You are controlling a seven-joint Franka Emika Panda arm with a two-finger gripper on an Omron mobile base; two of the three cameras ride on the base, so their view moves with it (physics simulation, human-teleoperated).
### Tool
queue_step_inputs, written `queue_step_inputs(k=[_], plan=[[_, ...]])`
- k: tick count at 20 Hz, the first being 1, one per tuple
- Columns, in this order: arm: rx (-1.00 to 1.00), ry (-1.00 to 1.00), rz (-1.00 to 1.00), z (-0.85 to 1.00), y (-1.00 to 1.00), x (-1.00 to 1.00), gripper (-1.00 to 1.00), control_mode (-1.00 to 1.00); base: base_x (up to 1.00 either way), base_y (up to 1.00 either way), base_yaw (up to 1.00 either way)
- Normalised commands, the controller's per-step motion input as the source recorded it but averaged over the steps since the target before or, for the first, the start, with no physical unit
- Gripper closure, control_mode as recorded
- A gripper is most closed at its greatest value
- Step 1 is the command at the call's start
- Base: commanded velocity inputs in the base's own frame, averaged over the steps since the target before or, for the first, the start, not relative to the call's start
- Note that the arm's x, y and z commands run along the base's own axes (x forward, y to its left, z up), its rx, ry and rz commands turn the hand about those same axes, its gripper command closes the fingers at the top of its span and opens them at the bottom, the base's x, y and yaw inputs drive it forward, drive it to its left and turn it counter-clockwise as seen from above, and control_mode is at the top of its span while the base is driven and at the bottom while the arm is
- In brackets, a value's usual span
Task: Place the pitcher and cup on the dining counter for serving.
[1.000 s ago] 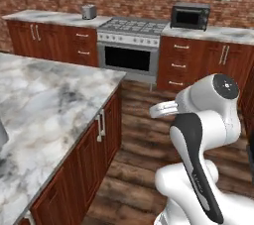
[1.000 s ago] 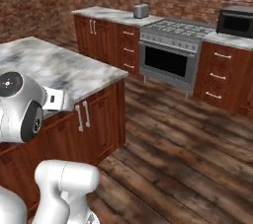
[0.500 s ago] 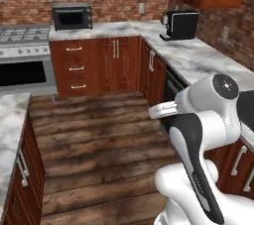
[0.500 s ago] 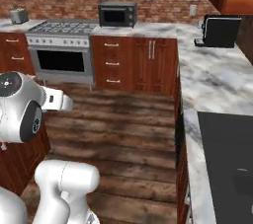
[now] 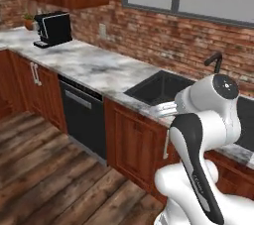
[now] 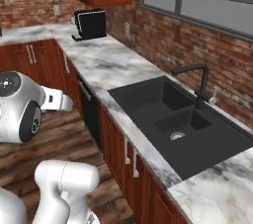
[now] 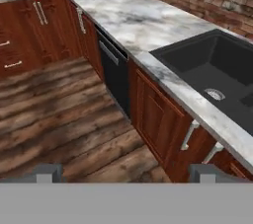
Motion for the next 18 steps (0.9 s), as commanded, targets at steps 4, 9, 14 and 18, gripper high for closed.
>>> queue_step_inputs(k=[4, 9, 14, 18], plan=[[0.0, 0.0, 0.0, 0.0, 0.0, 0.0, -1.0, 1.0, -0.01, 0.0, -0.98], [0.0, 0.0, 0.0, 0.0, 0.0, 0.0, -1.0, 1.0, 0.0, 0.0, -0.94], [0.0, 0.0, 0.0, 0.0, 0.0, 0.0, -1.0, 1.0, 0.0, -0.27, -0.85], [0.0, 0.0, 0.0, 0.0, 0.0, 0.0, -1.0, 1.0, 0.0, -0.8, -0.65]])
